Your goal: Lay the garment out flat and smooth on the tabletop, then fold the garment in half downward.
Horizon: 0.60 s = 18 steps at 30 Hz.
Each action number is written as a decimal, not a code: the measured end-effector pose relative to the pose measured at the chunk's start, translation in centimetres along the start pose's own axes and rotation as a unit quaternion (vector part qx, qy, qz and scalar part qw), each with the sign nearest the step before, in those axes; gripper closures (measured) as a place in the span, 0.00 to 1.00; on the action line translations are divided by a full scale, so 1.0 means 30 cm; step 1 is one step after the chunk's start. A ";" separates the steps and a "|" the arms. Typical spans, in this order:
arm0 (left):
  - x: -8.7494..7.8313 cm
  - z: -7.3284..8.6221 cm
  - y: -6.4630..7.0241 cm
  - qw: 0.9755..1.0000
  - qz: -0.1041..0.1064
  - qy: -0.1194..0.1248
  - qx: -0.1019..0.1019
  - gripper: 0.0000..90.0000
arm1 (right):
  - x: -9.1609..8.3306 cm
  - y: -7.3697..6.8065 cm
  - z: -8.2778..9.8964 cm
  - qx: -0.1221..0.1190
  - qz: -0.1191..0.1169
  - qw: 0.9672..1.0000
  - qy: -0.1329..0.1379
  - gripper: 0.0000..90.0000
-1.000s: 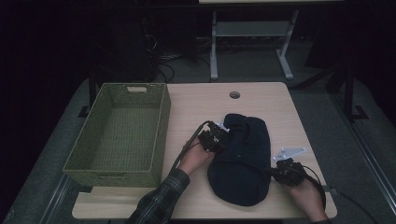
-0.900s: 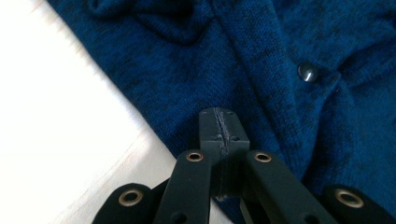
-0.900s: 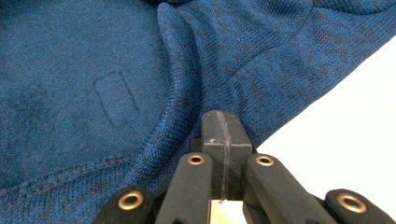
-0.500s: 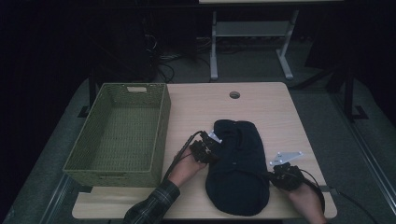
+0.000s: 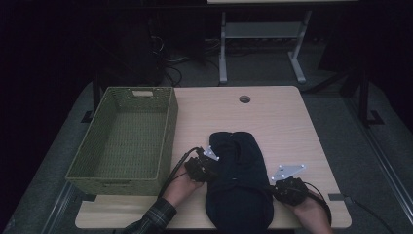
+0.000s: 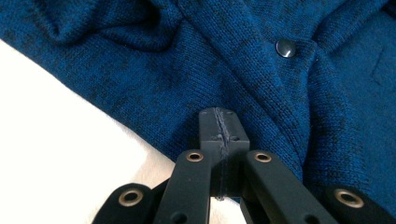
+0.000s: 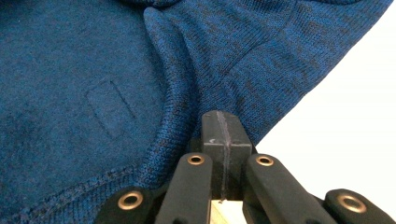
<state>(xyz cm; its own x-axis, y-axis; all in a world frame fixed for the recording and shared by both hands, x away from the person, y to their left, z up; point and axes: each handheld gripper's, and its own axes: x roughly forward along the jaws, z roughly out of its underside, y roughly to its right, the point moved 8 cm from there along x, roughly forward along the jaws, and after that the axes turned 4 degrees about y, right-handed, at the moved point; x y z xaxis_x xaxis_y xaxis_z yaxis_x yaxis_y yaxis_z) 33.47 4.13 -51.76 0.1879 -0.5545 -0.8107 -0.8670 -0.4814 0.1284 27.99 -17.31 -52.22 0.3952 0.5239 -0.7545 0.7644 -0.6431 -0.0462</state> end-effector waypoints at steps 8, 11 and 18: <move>0.000 0.000 -0.002 1.000 -0.001 0.002 0.005 1.00 | 0.003 -0.012 -0.004 -0.004 -0.005 1.000 -0.002 1.00; 0.000 -0.001 -0.001 1.000 -0.002 0.001 0.007 1.00 | 0.003 -0.012 -0.005 -0.008 -0.006 1.000 -0.002 1.00; -0.025 -0.028 -0.009 1.000 -0.001 0.019 -0.009 0.96 | -0.016 -0.003 -0.028 -0.001 -0.010 1.000 0.017 0.96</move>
<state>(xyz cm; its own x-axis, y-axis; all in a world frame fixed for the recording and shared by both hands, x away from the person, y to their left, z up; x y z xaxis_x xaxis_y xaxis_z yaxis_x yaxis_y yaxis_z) 33.97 4.11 -50.72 0.2072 -0.5796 -0.7881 -0.8587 -0.4937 0.1374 28.16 -17.05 -51.31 0.3966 0.5559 -0.7305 0.7738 -0.6306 -0.0597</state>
